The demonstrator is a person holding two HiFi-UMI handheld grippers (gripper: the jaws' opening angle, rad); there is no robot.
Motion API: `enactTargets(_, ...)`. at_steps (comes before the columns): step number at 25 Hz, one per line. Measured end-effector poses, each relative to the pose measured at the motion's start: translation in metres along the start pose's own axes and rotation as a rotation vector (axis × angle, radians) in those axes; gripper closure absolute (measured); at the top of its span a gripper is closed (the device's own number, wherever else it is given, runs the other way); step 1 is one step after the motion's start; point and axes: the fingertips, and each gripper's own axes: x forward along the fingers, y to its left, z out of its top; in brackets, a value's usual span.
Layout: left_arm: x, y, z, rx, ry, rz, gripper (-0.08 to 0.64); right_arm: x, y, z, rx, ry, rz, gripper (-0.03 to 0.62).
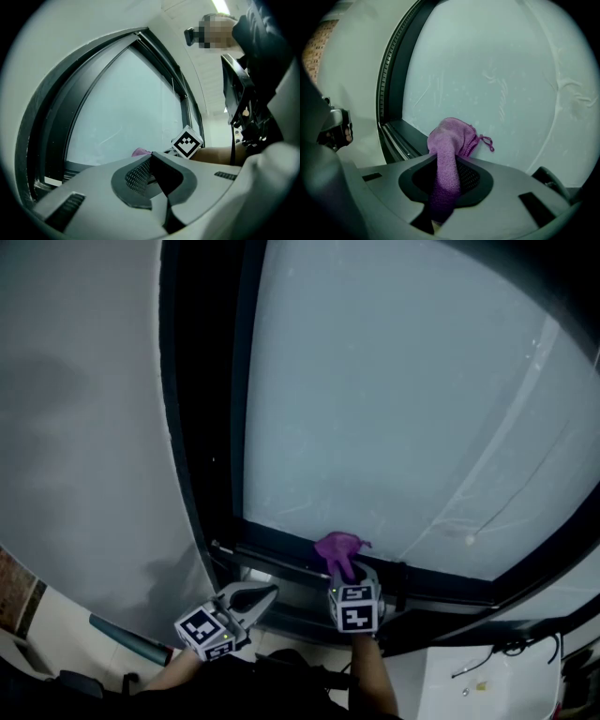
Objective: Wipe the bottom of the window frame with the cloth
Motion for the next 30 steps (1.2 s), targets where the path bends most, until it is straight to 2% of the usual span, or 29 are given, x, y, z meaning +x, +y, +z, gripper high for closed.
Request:
enactTargets(6,0.017,-0.002,-0.008,0.000,-0.009,-0.039,0.557,-0.010,-0.020,-0.010,0.039,-0.003,-0.062,0.513)
enactTargets(13,0.030,-0.010,-0.016,-0.049,-0.001,-0.099,0.557,-0.024,-0.037,-0.019,0.144,-0.043,-0.152,0.513)
enactTargets(19,0.040,-0.018,-0.024,-0.070,0.014,-0.144,0.557,-0.031,-0.054,-0.032,0.391,-0.104,-0.140,0.514)
enactTargets(23,0.049,-0.028,-0.024,-0.044,0.026,-0.192,0.557,-0.034,-0.055,-0.035,0.440,-0.129,-0.151,0.514)
enactTargets(26,0.049,-0.033,-0.022,-0.047,0.023,-0.196,0.557,-0.037,-0.058,-0.038,0.537,-0.183,-0.168,0.514)
enactTargets(30,0.045,-0.031,-0.027,-0.052,0.039,-0.178,0.557,-0.040,-0.064,-0.041,0.703,-0.252,-0.146,0.514)
